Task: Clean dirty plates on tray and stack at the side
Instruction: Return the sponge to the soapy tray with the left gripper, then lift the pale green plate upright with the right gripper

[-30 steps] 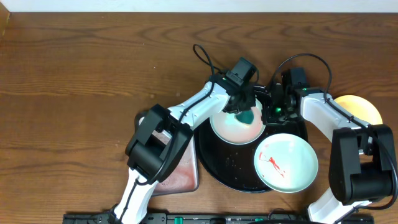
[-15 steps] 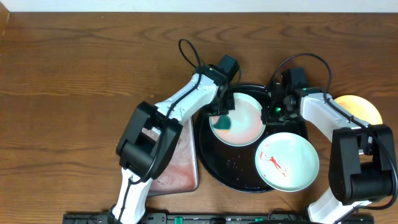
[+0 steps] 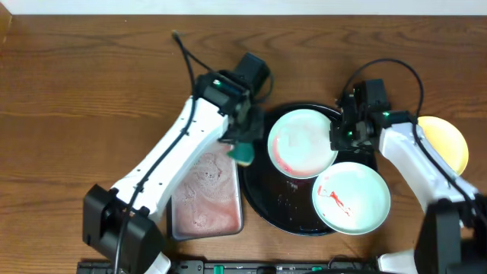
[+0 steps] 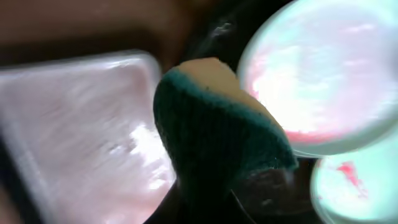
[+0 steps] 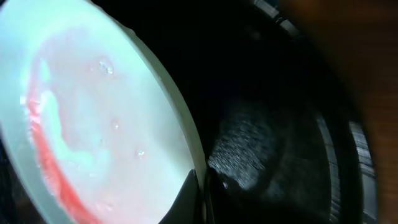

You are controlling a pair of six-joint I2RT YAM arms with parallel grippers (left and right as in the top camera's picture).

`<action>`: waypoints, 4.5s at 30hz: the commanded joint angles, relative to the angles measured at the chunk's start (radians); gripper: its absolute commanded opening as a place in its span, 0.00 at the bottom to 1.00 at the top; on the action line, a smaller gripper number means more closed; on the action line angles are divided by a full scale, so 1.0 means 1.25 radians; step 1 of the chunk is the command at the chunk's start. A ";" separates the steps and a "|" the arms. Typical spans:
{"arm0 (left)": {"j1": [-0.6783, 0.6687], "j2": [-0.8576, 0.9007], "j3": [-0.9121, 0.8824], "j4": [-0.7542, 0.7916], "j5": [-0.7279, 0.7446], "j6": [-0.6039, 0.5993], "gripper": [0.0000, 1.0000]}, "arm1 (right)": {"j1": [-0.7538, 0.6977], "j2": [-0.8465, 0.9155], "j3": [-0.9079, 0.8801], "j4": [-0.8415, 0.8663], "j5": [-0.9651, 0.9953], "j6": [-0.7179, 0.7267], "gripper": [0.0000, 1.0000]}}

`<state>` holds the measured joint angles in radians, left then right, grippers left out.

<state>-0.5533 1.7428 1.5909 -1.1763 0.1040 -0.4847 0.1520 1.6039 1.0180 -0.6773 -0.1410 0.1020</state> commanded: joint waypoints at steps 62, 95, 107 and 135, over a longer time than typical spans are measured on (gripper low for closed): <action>0.193 -0.401 -0.243 -0.025 -0.030 0.088 0.81 | 0.653 -0.328 0.000 -0.056 1.157 -0.059 0.01; 0.193 -0.401 -0.243 -0.025 -0.030 0.088 0.81 | 0.653 -0.312 0.000 0.037 1.159 -0.223 0.01; 0.193 -0.401 -0.243 -0.025 -0.030 0.088 0.81 | 0.654 -0.312 0.000 0.037 1.139 -0.219 0.01; 0.193 -0.401 -0.243 -0.025 -0.030 0.088 0.81 | 0.588 -0.312 0.000 0.004 1.068 -0.058 0.01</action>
<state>-0.3122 1.2453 1.2850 -1.2037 0.0719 -0.3691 0.9501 1.2091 1.0176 -0.6472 1.2541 -0.1146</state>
